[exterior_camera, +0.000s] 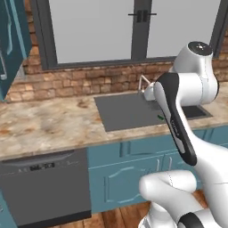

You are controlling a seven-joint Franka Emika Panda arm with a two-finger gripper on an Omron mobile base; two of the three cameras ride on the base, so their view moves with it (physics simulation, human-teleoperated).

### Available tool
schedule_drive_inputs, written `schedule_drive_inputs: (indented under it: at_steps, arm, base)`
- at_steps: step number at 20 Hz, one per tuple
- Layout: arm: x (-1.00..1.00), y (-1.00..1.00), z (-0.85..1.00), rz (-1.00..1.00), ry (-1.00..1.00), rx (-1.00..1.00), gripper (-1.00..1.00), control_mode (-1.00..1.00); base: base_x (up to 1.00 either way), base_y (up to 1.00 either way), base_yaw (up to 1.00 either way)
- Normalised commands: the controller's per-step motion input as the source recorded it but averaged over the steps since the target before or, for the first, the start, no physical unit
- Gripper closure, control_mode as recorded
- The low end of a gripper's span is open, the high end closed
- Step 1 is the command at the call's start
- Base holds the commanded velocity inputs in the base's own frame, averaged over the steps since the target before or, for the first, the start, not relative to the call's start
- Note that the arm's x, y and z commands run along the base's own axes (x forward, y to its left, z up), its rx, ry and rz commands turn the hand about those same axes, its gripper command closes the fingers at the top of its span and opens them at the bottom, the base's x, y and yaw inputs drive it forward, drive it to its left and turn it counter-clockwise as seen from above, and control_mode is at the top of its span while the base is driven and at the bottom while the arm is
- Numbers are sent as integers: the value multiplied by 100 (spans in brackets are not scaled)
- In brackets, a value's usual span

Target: Pick up the bar soap and sponge from the sink, and place them back in the cabinet, and close the cabinet doors.

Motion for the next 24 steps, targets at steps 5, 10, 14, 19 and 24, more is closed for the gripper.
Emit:
schedule_drive_inputs:
  at_steps: [5,10,14,19,24]
  arm:
    - [0,0,0,0,0,0,-100,100]
    - [0,0,0,0,0,0,-100,100]
    - [0,0,0,0,0,0,-100,100]
    - [0,0,0,0,0,0,-100,100]
    - [0,0,0,0,0,0,-100,100]
  base:
    - [16,-67,0]
    - [42,-53,0]
    - [62,-46,0]
    - [53,-49,0]
    - [35,-48,0]
